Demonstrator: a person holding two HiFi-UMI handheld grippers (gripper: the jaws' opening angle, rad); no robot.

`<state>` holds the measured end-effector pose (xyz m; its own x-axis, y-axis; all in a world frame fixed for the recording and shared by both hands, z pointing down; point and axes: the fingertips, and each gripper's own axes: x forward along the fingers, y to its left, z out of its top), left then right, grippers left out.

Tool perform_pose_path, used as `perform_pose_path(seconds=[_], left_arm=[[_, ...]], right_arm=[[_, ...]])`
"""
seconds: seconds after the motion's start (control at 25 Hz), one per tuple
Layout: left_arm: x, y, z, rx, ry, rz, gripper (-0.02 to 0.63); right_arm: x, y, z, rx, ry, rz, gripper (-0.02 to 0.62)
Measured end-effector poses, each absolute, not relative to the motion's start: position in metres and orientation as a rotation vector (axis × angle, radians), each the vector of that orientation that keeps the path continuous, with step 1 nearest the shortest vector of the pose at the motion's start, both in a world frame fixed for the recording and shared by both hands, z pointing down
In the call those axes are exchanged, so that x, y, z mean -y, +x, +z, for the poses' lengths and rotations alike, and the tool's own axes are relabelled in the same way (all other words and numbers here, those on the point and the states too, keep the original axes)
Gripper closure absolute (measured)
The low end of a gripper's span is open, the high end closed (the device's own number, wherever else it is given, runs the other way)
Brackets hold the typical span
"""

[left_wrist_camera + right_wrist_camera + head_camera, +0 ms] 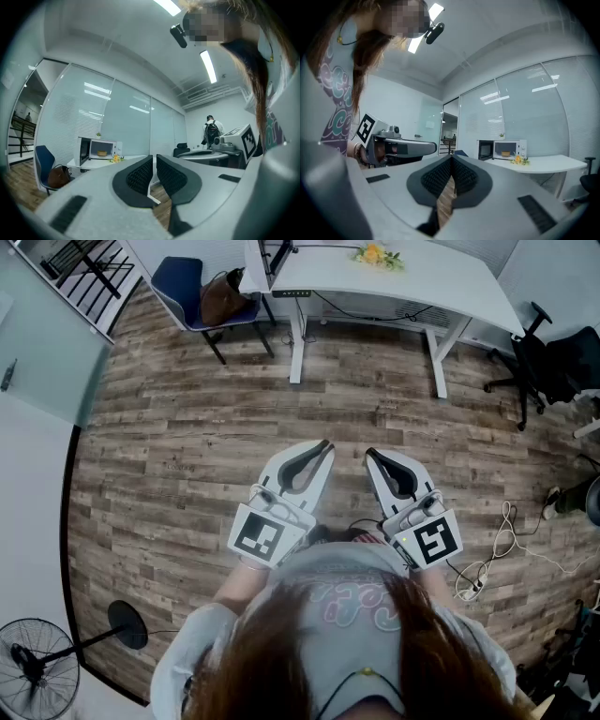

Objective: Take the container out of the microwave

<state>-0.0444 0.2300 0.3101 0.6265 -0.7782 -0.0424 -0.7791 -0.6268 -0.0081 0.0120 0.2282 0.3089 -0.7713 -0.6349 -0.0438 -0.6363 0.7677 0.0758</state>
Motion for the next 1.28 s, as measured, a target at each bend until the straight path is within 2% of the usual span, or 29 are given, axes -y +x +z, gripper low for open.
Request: perform_pose_path(seconds=[0.48, 0.92, 0.96, 1.04, 1.12, 1.28], left_arm=[[-0.227, -0.013, 0.293, -1.389, -2.805, 0.100, 0.577], [-0.214, -0.021, 0.292, -1.493, -2.765, 0.168, 0.571], [-0.213, -0.021, 0.294, -1.506, -2.762, 0.168, 0.547], [-0.212, -0.019, 0.300, -1.497, -2.782, 0.155, 0.420], [-0.212, -0.015, 0.306, -1.473, -2.808, 0.131, 0.388], [-0.208, -0.022, 0.310, -1.486, -2.803, 0.116, 0.367]], right_arm=[[-0.225, 0.039, 0.302, -2.958, -1.015, 0.194, 0.592], [-0.211, 0.052, 0.296, -2.884, -1.071, 0.132, 0.589], [-0.209, 0.053, 0.300, -2.890, -1.071, 0.099, 0.560], [-0.207, 0.052, 0.308, -2.904, -1.061, 0.019, 0.353], [-0.204, 0.049, 0.314, -2.907, -1.056, -0.039, 0.267], [-0.200, 0.045, 0.314, -2.884, -1.092, -0.044, 0.236]])
